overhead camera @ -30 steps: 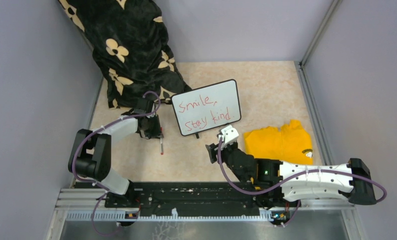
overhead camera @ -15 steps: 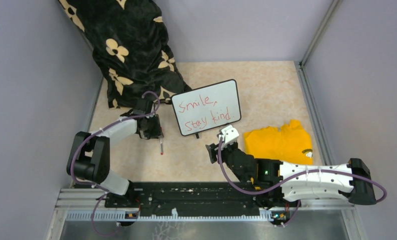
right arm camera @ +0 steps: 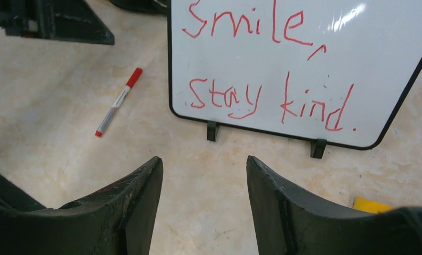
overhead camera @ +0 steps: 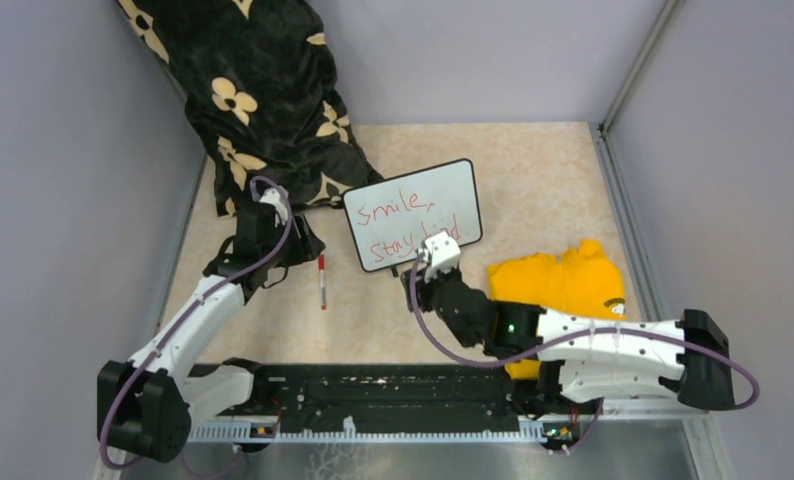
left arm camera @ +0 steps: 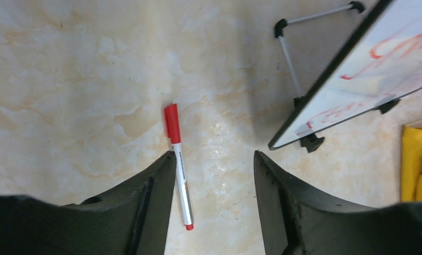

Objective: Write a sentence on the whiteboard
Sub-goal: Place the whiteboard marker at the center of the board, then reset both arms

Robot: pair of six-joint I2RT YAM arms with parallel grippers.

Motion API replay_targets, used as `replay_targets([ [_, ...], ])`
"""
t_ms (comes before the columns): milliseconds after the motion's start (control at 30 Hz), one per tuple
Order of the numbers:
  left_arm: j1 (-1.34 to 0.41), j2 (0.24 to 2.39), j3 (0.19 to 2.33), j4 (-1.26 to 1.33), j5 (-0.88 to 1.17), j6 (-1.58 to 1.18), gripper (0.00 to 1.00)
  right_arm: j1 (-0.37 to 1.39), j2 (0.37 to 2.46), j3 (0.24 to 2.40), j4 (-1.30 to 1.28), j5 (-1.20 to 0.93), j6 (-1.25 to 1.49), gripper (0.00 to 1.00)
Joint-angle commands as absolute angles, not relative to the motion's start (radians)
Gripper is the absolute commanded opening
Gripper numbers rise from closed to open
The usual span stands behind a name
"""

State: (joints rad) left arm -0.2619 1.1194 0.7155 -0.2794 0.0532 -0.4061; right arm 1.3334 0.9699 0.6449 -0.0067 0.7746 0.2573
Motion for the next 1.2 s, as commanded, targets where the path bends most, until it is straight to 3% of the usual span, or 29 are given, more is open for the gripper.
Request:
replay_targets([
  [0,-0.258,1.008,0.677,-0.185,0.1,-0.392,0.64,1.235,1.075,0.801,-0.061,0.675,0.343,0.58],
  [200,-0.258,0.956,0.677,-0.192,0.112,-0.397,0.71,1.076,1.113,0.818,-0.118,0.626,0.485,0.61],
  [467,-0.261,0.928,0.674,-0.184,0.054,-0.48,0.79,0.986,0.947,0.637,-0.107,0.701,0.612,0.64],
  [533,-0.277,0.934,0.673,-0.186,-0.024,-0.541,0.96,0.986,0.924,0.635,-0.153,0.783,0.665,0.75],
  [567,-0.295,0.937,0.675,-0.194,-0.077,-0.589,0.98,0.986,0.921,0.643,-0.179,0.822,0.689,0.79],
  [700,-0.431,0.972,0.702,-0.259,-0.307,-0.731,0.99,0.985,0.944,0.727,-0.293,0.91,0.766,0.98],
  [867,-0.539,1.118,0.883,-0.484,-0.455,-0.818,0.99,0.889,1.04,0.904,-0.428,0.797,0.799,0.99],
  [1033,-0.541,1.274,1.194,-0.671,-0.483,-0.632,0.99,0.676,1.099,1.028,-0.467,0.633,0.712,0.99],
  [1167,-0.541,1.3,1.299,-0.62,-0.484,-0.472,0.99,0.654,1.111,1.121,-0.453,0.751,0.616,0.99],
])
